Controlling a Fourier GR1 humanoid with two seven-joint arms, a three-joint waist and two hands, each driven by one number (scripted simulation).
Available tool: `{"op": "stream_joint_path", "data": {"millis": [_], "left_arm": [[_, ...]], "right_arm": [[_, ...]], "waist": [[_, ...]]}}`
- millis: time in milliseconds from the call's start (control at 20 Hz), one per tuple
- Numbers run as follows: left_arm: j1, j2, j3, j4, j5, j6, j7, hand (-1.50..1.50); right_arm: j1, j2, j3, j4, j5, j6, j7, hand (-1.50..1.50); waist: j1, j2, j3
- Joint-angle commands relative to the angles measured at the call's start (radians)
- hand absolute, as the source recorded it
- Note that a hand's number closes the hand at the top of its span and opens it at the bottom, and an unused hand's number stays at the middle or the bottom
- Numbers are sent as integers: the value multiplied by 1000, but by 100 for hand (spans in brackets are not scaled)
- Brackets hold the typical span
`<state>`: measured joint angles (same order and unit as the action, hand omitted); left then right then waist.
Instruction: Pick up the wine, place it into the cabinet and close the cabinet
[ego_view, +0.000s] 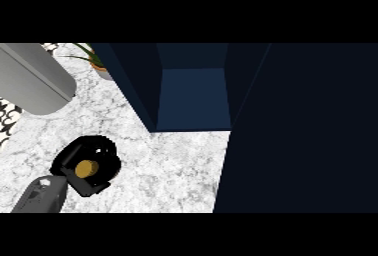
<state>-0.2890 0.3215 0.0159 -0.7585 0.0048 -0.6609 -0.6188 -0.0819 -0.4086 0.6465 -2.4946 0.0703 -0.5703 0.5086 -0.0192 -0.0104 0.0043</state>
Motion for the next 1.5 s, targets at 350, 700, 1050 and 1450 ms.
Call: {"op": "stream_joint_path", "data": {"millis": [350, 700, 1050, 1450], "left_arm": [[168, -261, 67, -187, 111, 307, -18, 150], [326, -318, -42, -511, 116, 375, 108, 150], [370, -321, -226, -686, 174, 500, 218, 150], [295, -321, -331, -767, 140, 756, 305, 150]], "right_arm": [[54, -41, -10, -148, 43, -30, 48, -150], [82, -55, 32, -157, 87, -41, 19, -150], [104, -80, -22, -175, 25, -29, 3, -150], [169, -106, 50, -218, 74, -56, -31, -150]], "waist": [[12, 4, -4], [18, 3, -4], [13, 6, -4], [1, 3, -5]]}}
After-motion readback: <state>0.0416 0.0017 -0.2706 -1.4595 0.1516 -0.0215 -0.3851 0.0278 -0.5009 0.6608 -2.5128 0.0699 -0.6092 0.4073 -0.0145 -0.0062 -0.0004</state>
